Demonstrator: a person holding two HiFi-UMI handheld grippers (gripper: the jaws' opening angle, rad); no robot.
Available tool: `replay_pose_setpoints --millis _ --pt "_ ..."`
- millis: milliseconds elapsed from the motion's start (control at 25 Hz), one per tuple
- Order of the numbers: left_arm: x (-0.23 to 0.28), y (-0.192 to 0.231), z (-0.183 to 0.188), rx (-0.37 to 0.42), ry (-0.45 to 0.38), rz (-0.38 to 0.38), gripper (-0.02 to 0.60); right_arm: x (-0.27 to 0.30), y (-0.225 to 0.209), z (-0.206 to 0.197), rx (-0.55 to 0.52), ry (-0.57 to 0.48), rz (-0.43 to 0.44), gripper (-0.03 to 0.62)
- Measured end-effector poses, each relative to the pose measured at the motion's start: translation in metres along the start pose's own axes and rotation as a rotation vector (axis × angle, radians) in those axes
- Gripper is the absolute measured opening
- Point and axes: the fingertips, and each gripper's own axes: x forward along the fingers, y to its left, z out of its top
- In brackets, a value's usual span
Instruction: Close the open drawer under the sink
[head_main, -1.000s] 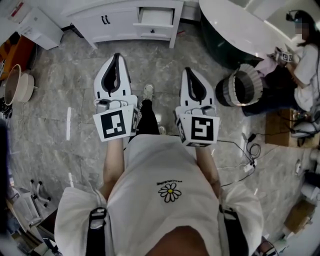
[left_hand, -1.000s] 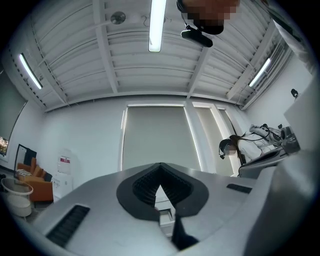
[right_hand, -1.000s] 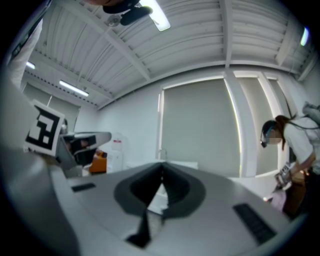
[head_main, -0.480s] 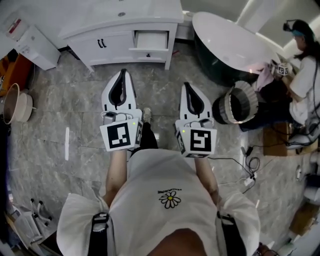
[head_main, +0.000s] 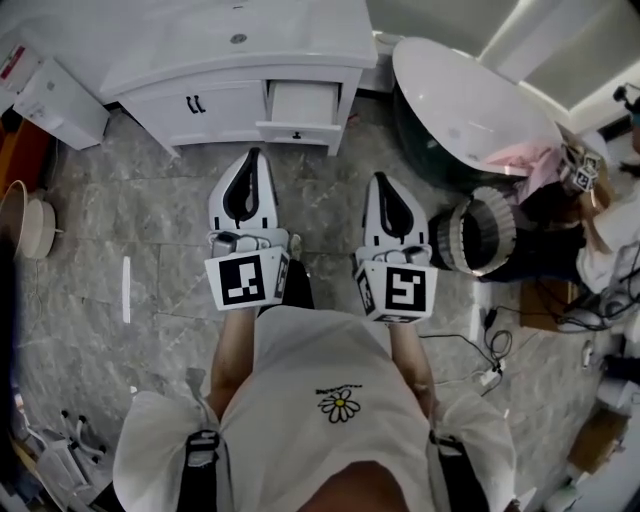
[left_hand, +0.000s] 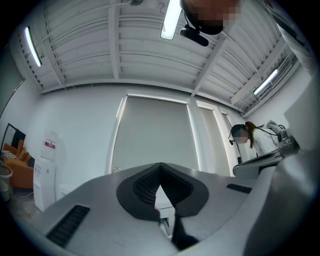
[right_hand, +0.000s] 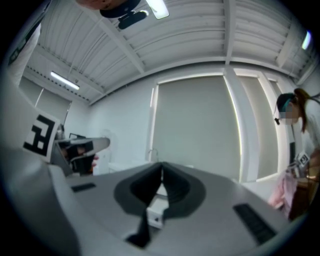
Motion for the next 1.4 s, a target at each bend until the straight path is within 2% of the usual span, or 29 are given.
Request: replay_pose_setpoints --millis 400,600,1000,1240,1400 --pt "0.138 0.068 -0.027 -0.030 0.045 -0.042 0.020 0.159 0.002 0.019 -0.011 0.010 -0.010 0.029" --pt "0.185 0.087 -0.043 -0.036 0.070 -0.078 0.020 0.211 -0.004 0.018 -0.005 0.028 -0.047 0.029" --pt "0.220 0.088 -0.075 -0.033 0.144 -0.092 0.020 0.249 -0.020 0.000 0.021 0.074 -0.048 0.029" --pt "0.232 0.081 -0.074 -0.027 0.135 -0.070 0.020 0.262 -0.025 0.006 0.008 0.056 -0.007 0.029" --pt "0.235 0.077 -0.068 -0.013 0.099 -0.060 0.020 0.263 -0.032 0.007 0.015 0.037 -0.012 0.029"
